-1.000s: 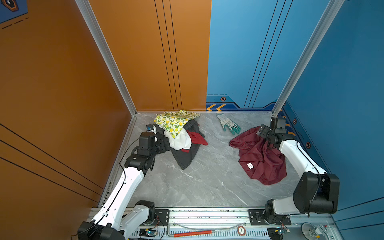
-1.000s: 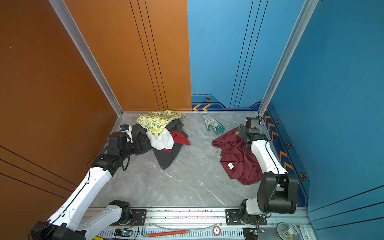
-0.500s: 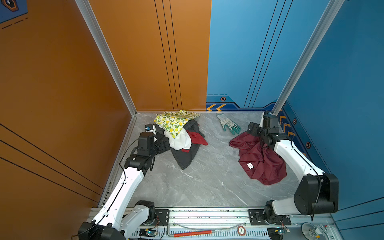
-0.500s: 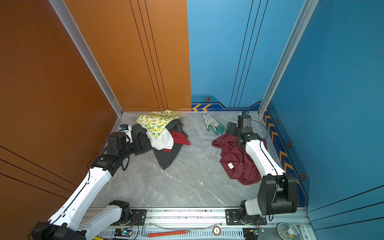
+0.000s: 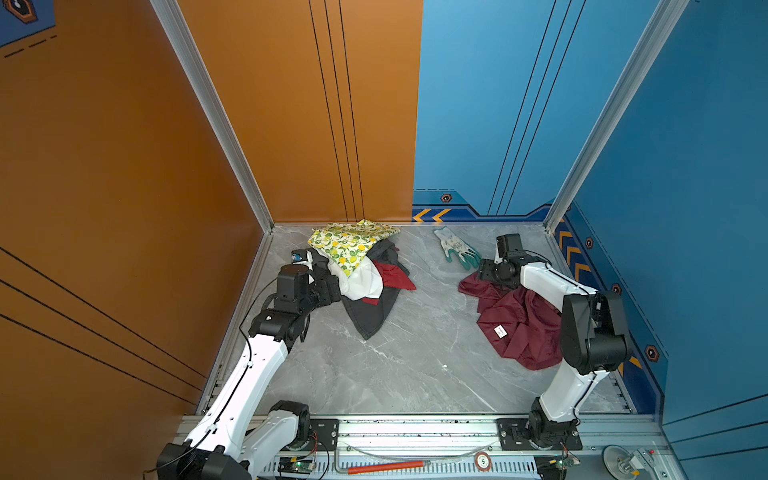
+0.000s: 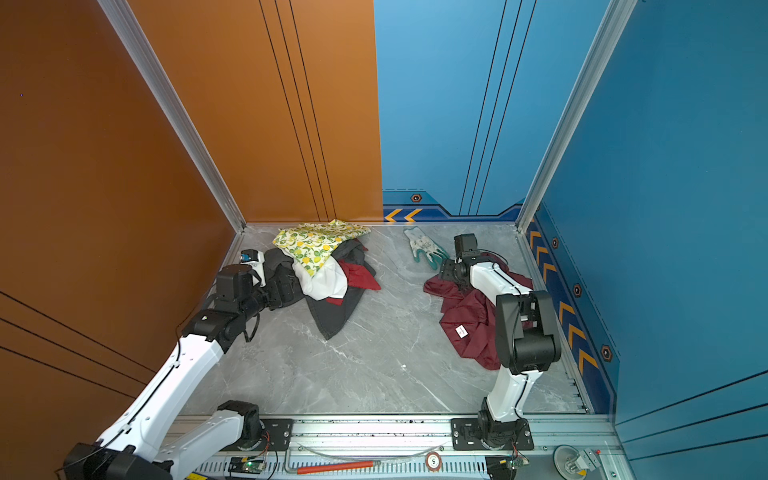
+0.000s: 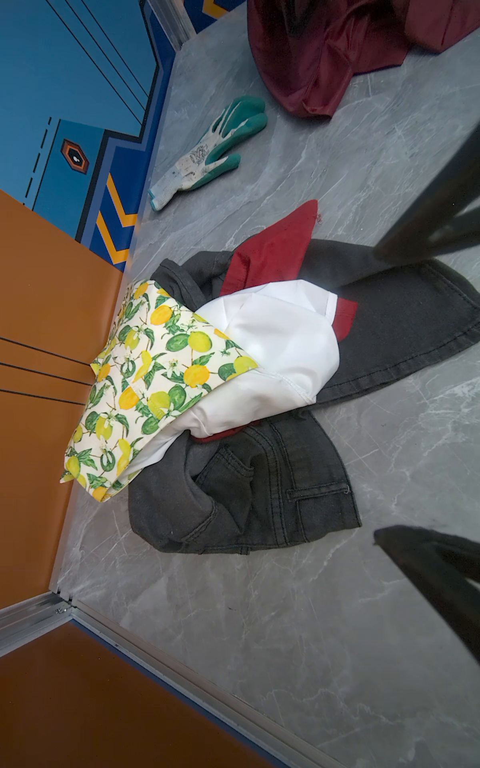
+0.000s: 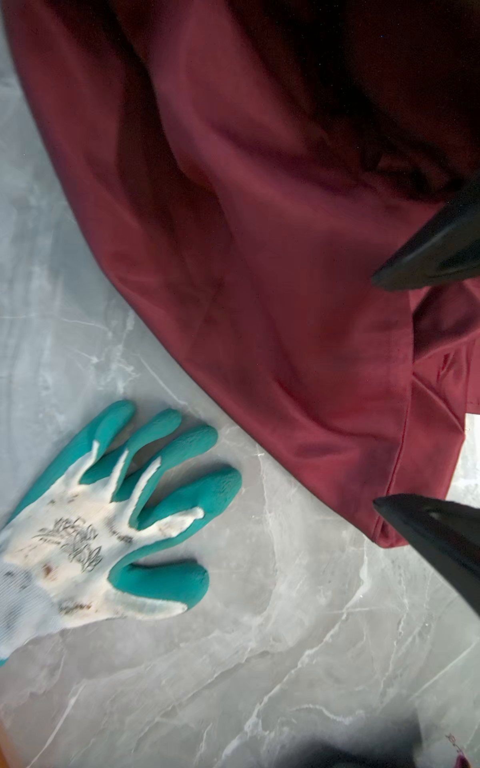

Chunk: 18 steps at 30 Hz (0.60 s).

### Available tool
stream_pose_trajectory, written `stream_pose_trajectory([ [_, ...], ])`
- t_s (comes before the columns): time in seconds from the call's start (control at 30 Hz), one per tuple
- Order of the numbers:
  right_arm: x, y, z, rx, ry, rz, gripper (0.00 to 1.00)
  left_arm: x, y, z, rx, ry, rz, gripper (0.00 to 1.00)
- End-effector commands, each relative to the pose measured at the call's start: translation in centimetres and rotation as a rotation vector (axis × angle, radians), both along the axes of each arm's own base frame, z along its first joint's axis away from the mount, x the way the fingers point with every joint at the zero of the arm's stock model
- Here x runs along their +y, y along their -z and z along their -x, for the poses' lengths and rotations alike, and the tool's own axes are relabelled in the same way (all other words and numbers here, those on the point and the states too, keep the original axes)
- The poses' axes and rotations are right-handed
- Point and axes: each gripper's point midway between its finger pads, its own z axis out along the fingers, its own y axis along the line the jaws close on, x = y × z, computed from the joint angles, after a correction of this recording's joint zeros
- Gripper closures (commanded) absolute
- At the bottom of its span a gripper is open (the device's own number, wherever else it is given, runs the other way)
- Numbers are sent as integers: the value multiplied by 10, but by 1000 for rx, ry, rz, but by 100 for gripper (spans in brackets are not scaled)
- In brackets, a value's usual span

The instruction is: Pick out a specific cloth from the pile

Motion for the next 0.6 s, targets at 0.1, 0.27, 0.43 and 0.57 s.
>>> stream_pose_trajectory([
  [0.1, -12, 23, 21, 96, 58, -14, 24, -1, -1, 0, -13, 12, 13, 2],
  [0.27, -24, 36, 38, 155, 78, -12, 28, -2, -1, -1, -13, 15, 21, 2],
  [0.43, -33, 40, 52, 179, 104, -10, 30, -3, -2, -1, -13, 19, 27, 2],
  [0.57, -38, 37, 62, 177, 121, -13, 32, -3, -2, -1, -14, 18, 29, 2],
])
